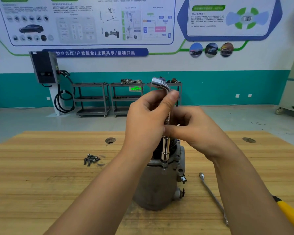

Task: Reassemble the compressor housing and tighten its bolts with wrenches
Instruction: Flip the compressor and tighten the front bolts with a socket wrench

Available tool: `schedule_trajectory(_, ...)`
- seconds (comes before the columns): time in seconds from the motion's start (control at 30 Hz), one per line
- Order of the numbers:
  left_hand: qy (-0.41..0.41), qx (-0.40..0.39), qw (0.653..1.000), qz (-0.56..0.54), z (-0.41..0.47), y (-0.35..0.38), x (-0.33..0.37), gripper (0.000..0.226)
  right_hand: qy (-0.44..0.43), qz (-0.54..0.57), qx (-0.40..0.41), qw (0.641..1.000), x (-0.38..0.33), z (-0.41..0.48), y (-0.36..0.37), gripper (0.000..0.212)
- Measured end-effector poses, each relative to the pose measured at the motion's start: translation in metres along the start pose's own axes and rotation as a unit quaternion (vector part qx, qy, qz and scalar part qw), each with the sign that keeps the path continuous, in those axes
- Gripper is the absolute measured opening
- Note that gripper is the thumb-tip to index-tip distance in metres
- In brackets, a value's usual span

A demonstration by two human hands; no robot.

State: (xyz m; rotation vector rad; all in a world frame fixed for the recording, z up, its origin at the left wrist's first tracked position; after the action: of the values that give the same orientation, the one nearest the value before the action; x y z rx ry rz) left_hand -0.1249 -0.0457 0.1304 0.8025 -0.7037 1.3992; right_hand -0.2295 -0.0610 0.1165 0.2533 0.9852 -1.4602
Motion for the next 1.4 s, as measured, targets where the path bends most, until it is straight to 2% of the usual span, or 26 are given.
schedule_trajectory(0.07,-0.019,-0.011,1.0,0.012,0.0,-0.001,-0.003,0.022,0.007,0.024,-0.034,0.999,0.002,-0.002,-0.002,0.012)
schedule_trajectory(0.13,-0.036,-0.014,0.999,0.011,0.0,-0.002,-0.006,0.032,0.01,0.055,-0.058,0.997,0.003,-0.003,-0.003,0.018)
schedule_trajectory(0.27,-0.075,-0.04,0.996,-0.02,-0.001,0.0,-0.009,0.04,0.01,0.058,-0.034,0.998,0.007,-0.002,-0.004,0.017)
schedule_trajectory(0.33,-0.06,-0.049,0.997,-0.014,-0.003,0.001,-0.009,0.039,0.011,0.039,-0.007,0.999,0.009,-0.001,-0.007,0.018)
schedule_trajectory(0.43,0.001,-0.034,0.998,0.062,-0.004,-0.004,-0.008,0.015,0.003,0.012,0.006,1.0,0.009,0.0,-0.007,0.019)
schedule_trajectory(0.5,-0.004,-0.021,0.997,0.072,-0.003,-0.008,-0.01,0.009,-0.009,0.009,0.002,1.0,0.007,-0.001,-0.005,0.018)
schedule_trajectory(0.63,-0.053,-0.048,0.997,0.037,-0.001,-0.01,-0.014,0.011,0.004,0.016,-0.018,1.0,0.008,-0.002,-0.003,0.026)
schedule_trajectory(0.73,-0.077,-0.086,0.993,0.027,0.0,-0.01,-0.016,0.024,0.018,0.039,-0.047,0.998,0.01,-0.005,-0.003,0.021)
schedule_trajectory(0.87,-0.11,-0.136,0.985,0.003,0.0,-0.008,-0.017,0.02,0.03,0.061,-0.07,0.995,0.015,-0.008,-0.002,0.021)
schedule_trajectory(1.13,-0.088,-0.138,0.986,0.024,0.001,-0.009,-0.017,0.031,0.022,0.047,-0.043,0.998,0.018,-0.005,-0.004,0.016)
schedule_trajectory(1.2,-0.09,-0.124,0.988,0.025,0.002,-0.011,-0.019,0.032,0.019,0.039,-0.036,0.998,0.017,-0.005,-0.005,0.02)
schedule_trajectory(1.33,-0.093,-0.103,0.99,0.031,0.004,-0.015,-0.022,0.027,0.01,0.035,-0.014,0.999,0.015,-0.005,-0.003,0.048)
schedule_trajectory(1.4,-0.091,-0.105,0.99,0.029,0.004,-0.016,-0.022,0.025,0.008,0.032,-0.005,0.999,0.015,-0.005,-0.003,0.054)
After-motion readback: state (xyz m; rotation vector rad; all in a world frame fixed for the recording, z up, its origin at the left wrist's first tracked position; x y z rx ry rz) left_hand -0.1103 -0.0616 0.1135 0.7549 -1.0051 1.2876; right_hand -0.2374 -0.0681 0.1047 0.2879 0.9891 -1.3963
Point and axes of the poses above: each hand's wrist, its own z-axis towards the middle knuckle, its own y-axis out of the palm, x = y × z, the point moved 5 cm from there along z, towards the middle knuckle, and after that the axes turned 5 degrees about -y, right-handed, at the moved point
